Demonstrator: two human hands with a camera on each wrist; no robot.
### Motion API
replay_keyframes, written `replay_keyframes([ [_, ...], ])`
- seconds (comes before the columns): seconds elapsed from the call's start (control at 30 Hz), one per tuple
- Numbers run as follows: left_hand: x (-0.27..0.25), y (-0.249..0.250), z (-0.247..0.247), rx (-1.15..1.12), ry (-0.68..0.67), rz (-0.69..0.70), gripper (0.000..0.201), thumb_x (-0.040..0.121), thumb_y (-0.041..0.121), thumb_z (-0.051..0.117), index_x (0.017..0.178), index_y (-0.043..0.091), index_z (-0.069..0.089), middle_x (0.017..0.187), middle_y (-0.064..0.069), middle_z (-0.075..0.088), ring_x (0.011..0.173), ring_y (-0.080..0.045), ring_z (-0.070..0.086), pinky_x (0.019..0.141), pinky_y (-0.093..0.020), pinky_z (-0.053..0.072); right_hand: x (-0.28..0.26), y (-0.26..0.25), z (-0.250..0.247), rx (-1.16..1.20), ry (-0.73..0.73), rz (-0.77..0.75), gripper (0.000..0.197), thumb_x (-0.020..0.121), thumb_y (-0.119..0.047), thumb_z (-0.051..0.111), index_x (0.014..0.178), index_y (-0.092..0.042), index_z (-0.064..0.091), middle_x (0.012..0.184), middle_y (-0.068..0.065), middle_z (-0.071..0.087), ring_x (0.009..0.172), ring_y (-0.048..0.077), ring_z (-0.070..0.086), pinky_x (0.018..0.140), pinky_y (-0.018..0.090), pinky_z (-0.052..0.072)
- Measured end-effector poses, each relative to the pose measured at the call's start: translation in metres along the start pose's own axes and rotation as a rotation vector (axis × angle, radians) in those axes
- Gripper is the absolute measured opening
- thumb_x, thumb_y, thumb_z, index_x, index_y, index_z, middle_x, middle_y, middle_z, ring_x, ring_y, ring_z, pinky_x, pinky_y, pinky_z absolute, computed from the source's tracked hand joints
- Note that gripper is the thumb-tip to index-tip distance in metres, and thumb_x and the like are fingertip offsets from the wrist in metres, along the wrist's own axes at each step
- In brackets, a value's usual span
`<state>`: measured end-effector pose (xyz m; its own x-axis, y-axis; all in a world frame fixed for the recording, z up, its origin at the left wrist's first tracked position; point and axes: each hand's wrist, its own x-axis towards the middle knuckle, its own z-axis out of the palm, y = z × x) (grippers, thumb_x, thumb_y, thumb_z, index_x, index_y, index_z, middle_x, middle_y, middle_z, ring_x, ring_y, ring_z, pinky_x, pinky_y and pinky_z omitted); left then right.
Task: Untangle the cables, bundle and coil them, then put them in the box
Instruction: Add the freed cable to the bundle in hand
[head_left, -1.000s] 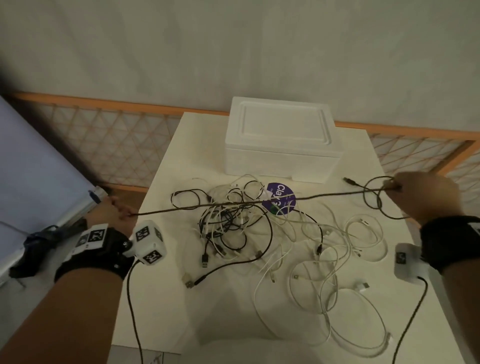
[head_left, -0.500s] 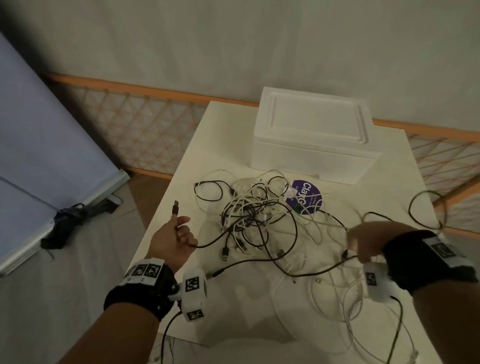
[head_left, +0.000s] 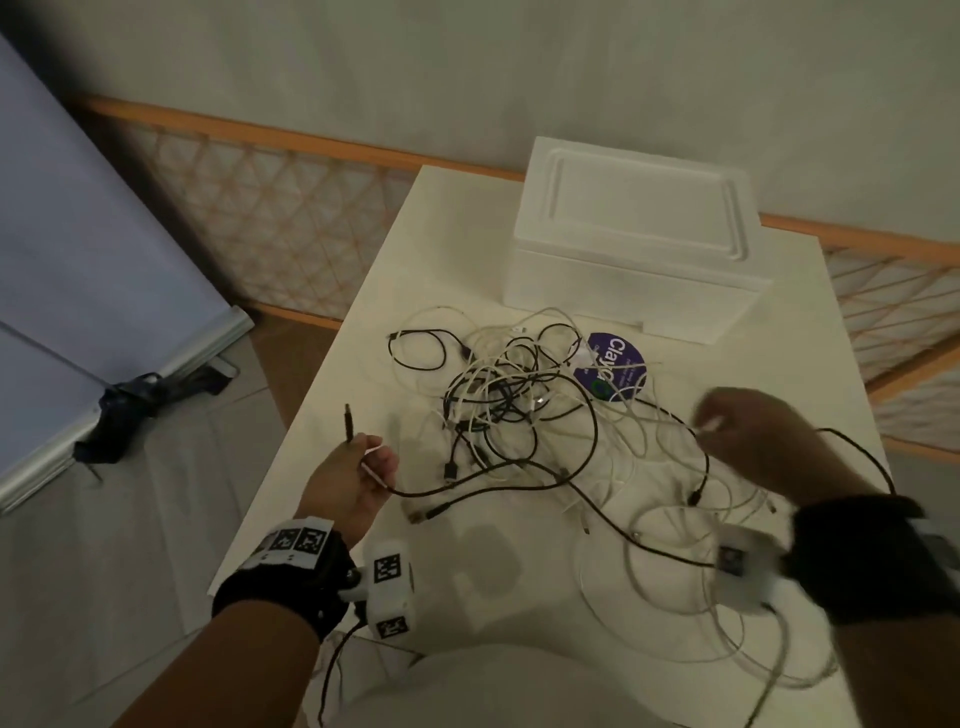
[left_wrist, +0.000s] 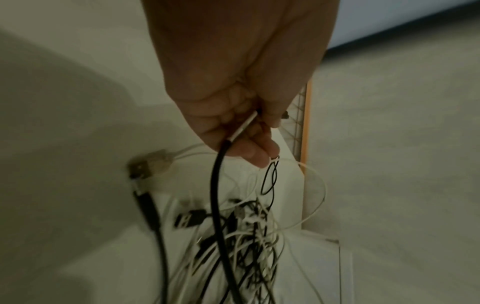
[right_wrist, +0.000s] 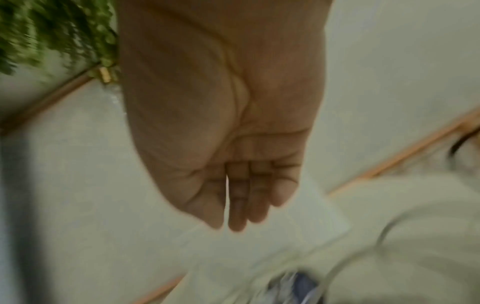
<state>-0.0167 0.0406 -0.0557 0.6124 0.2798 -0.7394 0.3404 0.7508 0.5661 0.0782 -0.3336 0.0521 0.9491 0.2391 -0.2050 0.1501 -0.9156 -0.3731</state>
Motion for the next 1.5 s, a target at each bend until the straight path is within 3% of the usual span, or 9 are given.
replay_keyframes([
  [0.2,-0.012,-0.027,0.007,0.198,-0.017,-0.015,0.027,0.103,0.022,0.040,0.083,0.009,0.052,0.052,-0.002,0.054,0.058,-0.018,0.054,0.044,-0.022,0.044,0.025,-0.129,0.113,-0.136,-0.279,-0.405,0.020,0.091,-0.014,0.044,0.099,-0.016,0.062,0.099,0.006,0.063,0.094,0.023,0.059,0.080,0.033,0.046],
  [0.33,-0.015,-0.032,0.003,0.254,0.017,-0.016,0.026,0.102,0.018,0.041,0.084,0.006,0.054,0.052,-0.005,0.056,0.055,-0.019,0.055,0.047,-0.022,0.049,0.030,-0.151,0.156,-0.369,-0.488,-0.535,0.026,0.094,-0.012,0.046,0.115,-0.011,0.060,0.115,0.011,0.059,0.107,0.030,0.055,0.086,0.038,0.045],
  [0.47,-0.016,-0.035,-0.006,0.237,0.050,-0.043,0.026,0.103,0.018,0.040,0.086,0.005,0.055,0.047,0.000,0.043,0.040,-0.011,0.041,0.045,-0.022,0.038,0.029,-0.150,0.175,-0.458,-0.489,-0.579,0.025,0.094,-0.018,0.050,0.115,-0.007,0.056,0.117,0.015,0.054,0.108,0.034,0.053,0.083,0.042,0.045],
  [0.67,-0.026,-0.021,-0.007,-0.004,-0.061,-0.085,0.033,0.101,0.018,0.034,0.087,0.001,0.058,0.050,-0.001,0.043,0.044,-0.014,0.042,0.057,-0.028,0.038,0.040,-0.159,0.160,-0.066,-0.267,-0.424,0.019,0.096,-0.025,0.047,0.101,-0.011,0.059,0.100,0.008,0.060,0.094,0.025,0.057,0.072,0.030,0.038],
  [0.83,-0.035,-0.005,0.019,-0.050,-0.232,0.082,0.022,0.101,0.015,0.041,0.090,0.008,0.059,0.081,-0.004,0.064,0.079,-0.016,0.062,0.082,-0.033,0.048,0.040,-0.185,0.127,0.344,-0.157,-0.315,0.014,0.095,-0.022,0.051,0.096,-0.011,0.060,0.071,-0.008,0.053,0.064,0.006,0.048,0.060,0.024,0.038],
  [1.1,-0.036,-0.002,0.049,0.067,-0.328,0.201,0.025,0.098,0.016,0.048,0.107,0.002,0.067,0.109,-0.013,0.072,0.103,-0.021,0.068,0.088,-0.031,0.053,0.034,-0.200,0.114,0.545,-0.056,-0.248,0.015,0.093,-0.025,0.058,0.097,-0.013,0.066,0.073,-0.016,0.051,0.066,-0.004,0.048,0.055,0.002,0.034],
  [1.23,-0.040,-0.001,0.054,0.149,-0.382,0.182,0.028,0.100,0.019,0.045,0.107,0.007,0.068,0.109,-0.010,0.072,0.099,-0.018,0.068,0.088,-0.032,0.052,0.036,-0.190,0.107,0.552,-0.112,-0.242,0.021,0.093,-0.031,0.057,0.074,-0.020,0.058,0.067,-0.012,0.052,0.061,-0.002,0.047,0.053,0.006,0.035],
  [1.4,-0.042,-0.003,0.062,0.030,-0.451,0.039,0.028,0.090,0.020,0.049,0.108,0.009,0.067,0.114,-0.013,0.067,0.106,-0.025,0.060,0.106,-0.041,0.038,0.041,-0.185,0.105,0.425,-0.200,-0.274,0.028,0.097,-0.039,0.047,0.085,-0.018,0.062,0.071,0.002,0.061,0.065,0.009,0.055,0.057,0.019,0.035],
  [1.5,-0.038,-0.001,0.066,0.016,-0.448,0.008,0.032,0.089,0.025,0.049,0.113,0.015,0.066,0.123,-0.010,0.065,0.117,-0.024,0.057,0.102,-0.038,0.042,0.039,-0.188,0.105,0.388,-0.208,-0.267,0.037,0.099,-0.041,0.040,0.085,-0.012,0.058,0.066,-0.005,0.053,0.063,0.008,0.051,0.057,0.022,0.034],
])
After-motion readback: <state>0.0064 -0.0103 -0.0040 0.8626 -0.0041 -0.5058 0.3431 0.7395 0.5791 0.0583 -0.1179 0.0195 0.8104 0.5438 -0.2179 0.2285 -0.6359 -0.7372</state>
